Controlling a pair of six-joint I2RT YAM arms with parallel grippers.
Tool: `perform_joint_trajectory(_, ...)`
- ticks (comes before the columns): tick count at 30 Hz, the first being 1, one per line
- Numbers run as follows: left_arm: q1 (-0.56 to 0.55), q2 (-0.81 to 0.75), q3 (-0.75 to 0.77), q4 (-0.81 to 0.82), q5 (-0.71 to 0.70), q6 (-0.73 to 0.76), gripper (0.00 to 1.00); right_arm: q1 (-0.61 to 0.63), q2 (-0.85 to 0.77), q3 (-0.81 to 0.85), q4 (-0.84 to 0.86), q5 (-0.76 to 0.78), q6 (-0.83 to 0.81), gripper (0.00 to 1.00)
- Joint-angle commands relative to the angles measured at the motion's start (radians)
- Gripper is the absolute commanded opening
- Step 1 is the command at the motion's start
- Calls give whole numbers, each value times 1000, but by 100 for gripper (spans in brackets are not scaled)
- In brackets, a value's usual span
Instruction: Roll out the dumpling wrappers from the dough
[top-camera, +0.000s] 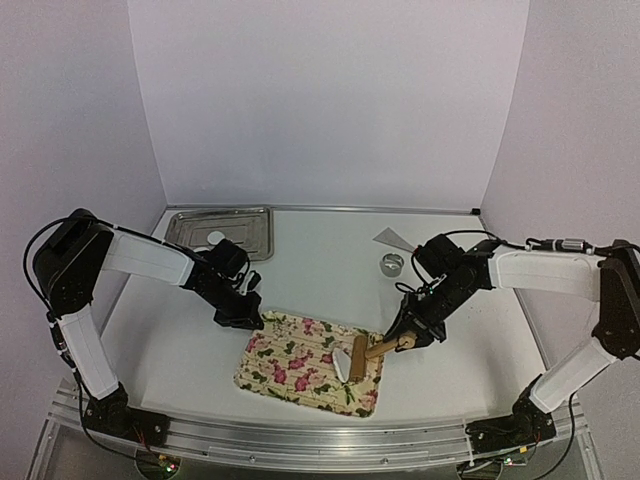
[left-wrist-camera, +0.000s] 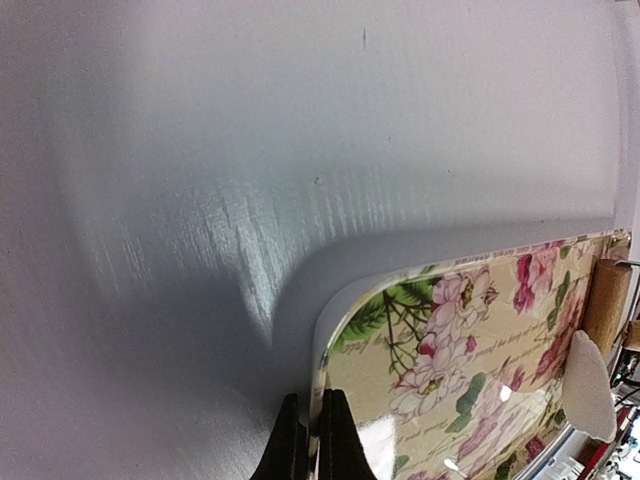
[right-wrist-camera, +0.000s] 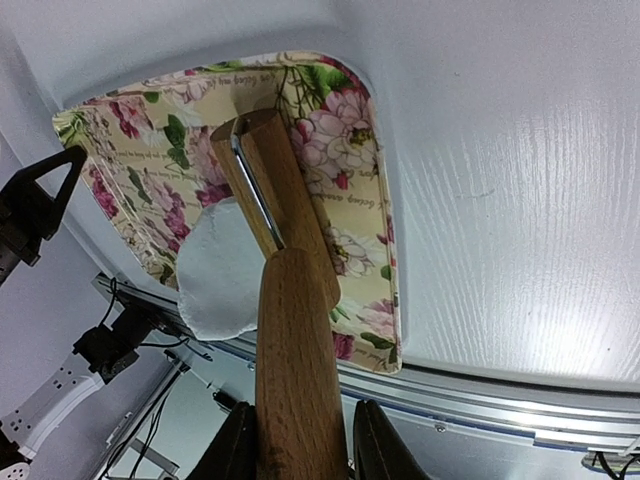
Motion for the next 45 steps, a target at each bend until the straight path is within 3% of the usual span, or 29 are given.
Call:
perform_joint_trajectory(1, 13, -23, -11, -34, -75, 19, 0, 4, 57, 0, -337, 311, -21, 0)
perform_joint_trajectory(8, 13, -16, 7, -40, -67, 66, 0, 5, -72, 116, -376, 176, -181, 0)
perform_joint_trajectory(13, 13, -27, 5, -41, -50, 62, 0, 34, -141, 183, -362, 60, -192, 0)
perform_joint_trajectory(21, 13, -43, -15, -38, -34, 48, 0, 89, -142, 151, -128, -42, -120, 0)
perform_joint_trajectory(25, 13, -45, -22, -29, -32, 42, 0, 104, -83, 154, -44, -36, -123, 0)
perform_joint_trajectory(37, 13, -64, -37, -10, -30, 17, 0, 126, 121, 204, -26, -23, -156, 0)
perform_joint_trajectory(45, 13, -72, -40, -10, -34, 13, 0, 129, 163, 180, -164, 78, -163, 0)
